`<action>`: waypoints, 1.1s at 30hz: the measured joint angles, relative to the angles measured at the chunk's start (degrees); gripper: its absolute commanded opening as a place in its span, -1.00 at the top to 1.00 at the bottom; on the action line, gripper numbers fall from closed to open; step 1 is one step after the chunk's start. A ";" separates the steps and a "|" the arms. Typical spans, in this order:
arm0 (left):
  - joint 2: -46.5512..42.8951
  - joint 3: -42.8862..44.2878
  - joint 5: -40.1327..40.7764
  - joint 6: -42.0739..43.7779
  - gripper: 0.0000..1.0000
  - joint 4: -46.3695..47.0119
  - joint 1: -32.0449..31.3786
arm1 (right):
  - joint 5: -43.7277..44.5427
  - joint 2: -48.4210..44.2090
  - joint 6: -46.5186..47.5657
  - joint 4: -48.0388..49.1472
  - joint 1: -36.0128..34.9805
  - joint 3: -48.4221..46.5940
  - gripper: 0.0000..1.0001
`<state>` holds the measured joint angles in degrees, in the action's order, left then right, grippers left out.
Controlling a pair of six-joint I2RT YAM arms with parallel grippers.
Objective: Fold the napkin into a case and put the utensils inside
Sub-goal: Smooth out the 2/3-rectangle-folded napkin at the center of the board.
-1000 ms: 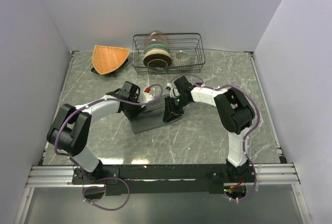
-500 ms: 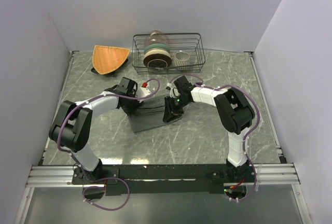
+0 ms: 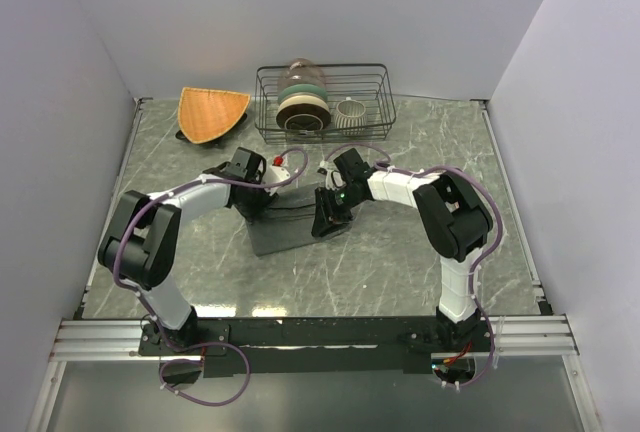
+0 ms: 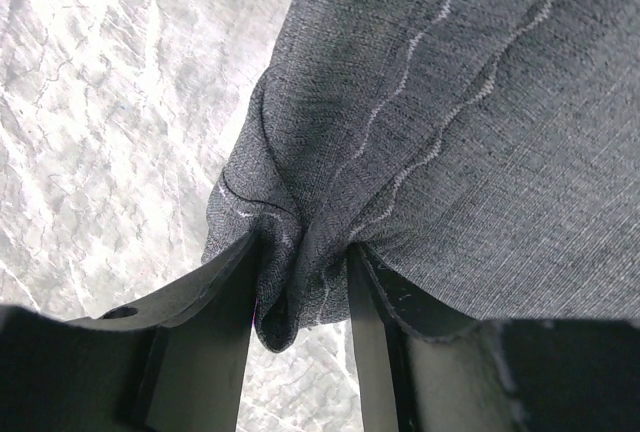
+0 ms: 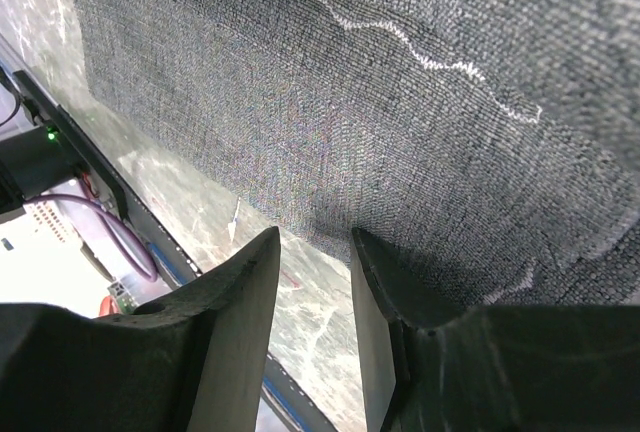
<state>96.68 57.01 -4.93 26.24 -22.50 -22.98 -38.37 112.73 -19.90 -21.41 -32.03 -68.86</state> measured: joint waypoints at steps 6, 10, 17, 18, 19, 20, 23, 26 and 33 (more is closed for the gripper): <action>0.33 0.35 0.00 -1.81 0.10 -0.02 0.24 | -0.02 -0.22 -0.15 0.70 -0.04 0.48 0.14; 0.68 0.96 -0.15 -2.14 0.02 -0.26 0.31 | -0.04 -0.22 -0.26 0.85 -0.15 0.52 0.09; 0.39 0.20 -0.79 1.25 -0.14 0.81 0.42 | -1.29 -0.81 -0.02 0.61 -0.48 0.35 -0.05; 0.24 -0.07 -1.05 1.86 -0.14 1.01 0.48 | -1.62 -1.01 0.09 0.13 -0.48 0.24 -0.06; 0.04 -0.31 -1.31 2.51 -0.15 1.20 0.55 | -2.08 -1.29 0.31 -0.83 -0.46 -0.22 -0.06; -0.11 -0.48 -1.53 3.02 -0.15 1.36 0.57 | -2.38 -1.62 0.46 -1.27 -0.46 -0.61 -0.06; -0.31 -0.76 -2.32 4.55 -0.15 1.51 0.57 | -3.32 -3.23 0.46 -2.47 -0.20 -3.65 -0.04; -0.50 -0.87 -3.34 5.70 -0.15 1.20 0.59 | -3.39 -3.98 -0.55 -1.46 0.00 -8.39 -0.03; -1.38 -1.62 -4.98 7.43 -0.20 0.37 0.57 | -2.43 -1.86 -5.29 4.33 0.42 -12.52 0.01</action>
<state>95.31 55.40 -9.91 33.67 -22.13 -22.41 -40.80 110.87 -25.19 -17.08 -31.62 -81.38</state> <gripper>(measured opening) 0.584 0.497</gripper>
